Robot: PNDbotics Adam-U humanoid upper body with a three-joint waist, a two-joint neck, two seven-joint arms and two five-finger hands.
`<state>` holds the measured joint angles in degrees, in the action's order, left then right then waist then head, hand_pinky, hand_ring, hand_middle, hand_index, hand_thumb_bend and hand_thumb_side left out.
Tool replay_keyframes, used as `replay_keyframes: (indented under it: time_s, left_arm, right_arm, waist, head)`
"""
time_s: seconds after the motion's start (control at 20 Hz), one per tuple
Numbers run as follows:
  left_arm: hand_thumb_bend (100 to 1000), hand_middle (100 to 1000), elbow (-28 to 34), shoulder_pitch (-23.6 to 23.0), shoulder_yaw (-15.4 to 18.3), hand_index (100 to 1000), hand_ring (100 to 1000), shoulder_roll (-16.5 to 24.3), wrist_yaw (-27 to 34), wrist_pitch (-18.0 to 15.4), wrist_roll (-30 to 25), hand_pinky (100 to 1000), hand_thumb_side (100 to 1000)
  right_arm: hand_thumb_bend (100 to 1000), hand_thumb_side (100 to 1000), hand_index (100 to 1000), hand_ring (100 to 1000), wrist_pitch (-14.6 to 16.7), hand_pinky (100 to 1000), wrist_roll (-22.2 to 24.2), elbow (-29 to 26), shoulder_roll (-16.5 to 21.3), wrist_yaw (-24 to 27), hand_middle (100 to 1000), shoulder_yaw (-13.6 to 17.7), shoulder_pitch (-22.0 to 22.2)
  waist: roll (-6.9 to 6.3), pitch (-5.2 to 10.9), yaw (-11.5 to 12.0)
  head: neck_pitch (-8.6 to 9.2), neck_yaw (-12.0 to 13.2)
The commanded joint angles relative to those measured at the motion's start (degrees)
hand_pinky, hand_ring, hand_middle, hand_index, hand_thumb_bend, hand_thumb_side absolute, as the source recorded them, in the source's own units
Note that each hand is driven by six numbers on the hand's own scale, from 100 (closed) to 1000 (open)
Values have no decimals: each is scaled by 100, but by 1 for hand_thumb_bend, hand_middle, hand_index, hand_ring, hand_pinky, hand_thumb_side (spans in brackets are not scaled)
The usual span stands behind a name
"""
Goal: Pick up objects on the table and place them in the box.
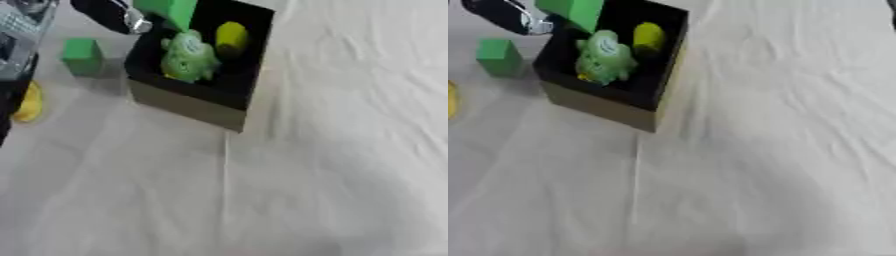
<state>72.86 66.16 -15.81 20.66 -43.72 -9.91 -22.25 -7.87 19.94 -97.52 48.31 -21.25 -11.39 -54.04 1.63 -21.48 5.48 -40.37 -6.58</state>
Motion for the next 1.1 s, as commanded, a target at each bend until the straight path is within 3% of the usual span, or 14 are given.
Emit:
replay_keyframes:
  time_s: [0.05, 0.2, 0.4, 0.55, 0.75, 0.85, 1.1]
  left_arm:
    - [273, 592, -362, 169, 96, 616, 674, -129, -288, -151, 247, 694, 100]
    - [291, 618, -569, 173, 109, 644, 691, -236, -316, -270, 386, 711, 100]
    - [394, 686, -749, 146, 67, 706, 740, -323, -324, -433, 378, 740, 100]
    - [492, 810, -853, 122, 29, 846, 862, -349, -355, -614, 225, 790, 100]
    - [639, 932, -836, 91, -4, 960, 951, -320, -677, -855, -17, 849, 294]
    - [650, 946, -816, 75, 23, 976, 952, -310, -799, -874, -36, 853, 329]
    - [629, 928, -656, 77, 124, 958, 947, -216, -702, -808, 23, 845, 311]
  right_arm:
    - [138, 389, 833, 905, 12, 909, 28, -39, 66, 13, 774, 32, -133]
    - [135, 392, 833, 905, 11, 910, 31, -25, 40, 14, 774, 24, -143]
    - [134, 393, 832, 906, 14, 910, 37, -4, 12, 17, 773, 11, -154]
    - [134, 395, 832, 905, 5, 910, 46, -5, -4, 17, 773, -9, -156]
    - [136, 401, 832, 905, -16, 910, 54, -19, -11, 22, 773, -21, -144]
    - [136, 404, 832, 905, -20, 910, 59, -21, -7, 21, 773, -29, -136]
    - [135, 409, 832, 905, -31, 910, 55, -23, 4, 24, 773, -29, -114]
  waist:
    - [28, 128, -30]
    - [27, 97, -60]
    - [23, 80, -78]
    - [23, 80, -81]
    - [23, 86, -70]
    - [23, 92, -62]
    - [14, 108, -29]
  head:
    - [97, 22]
    - [112, 20]
    - [113, 20]
    - [107, 12]
    - [68, -5]
    - [40, -6]
    - [-1, -17]
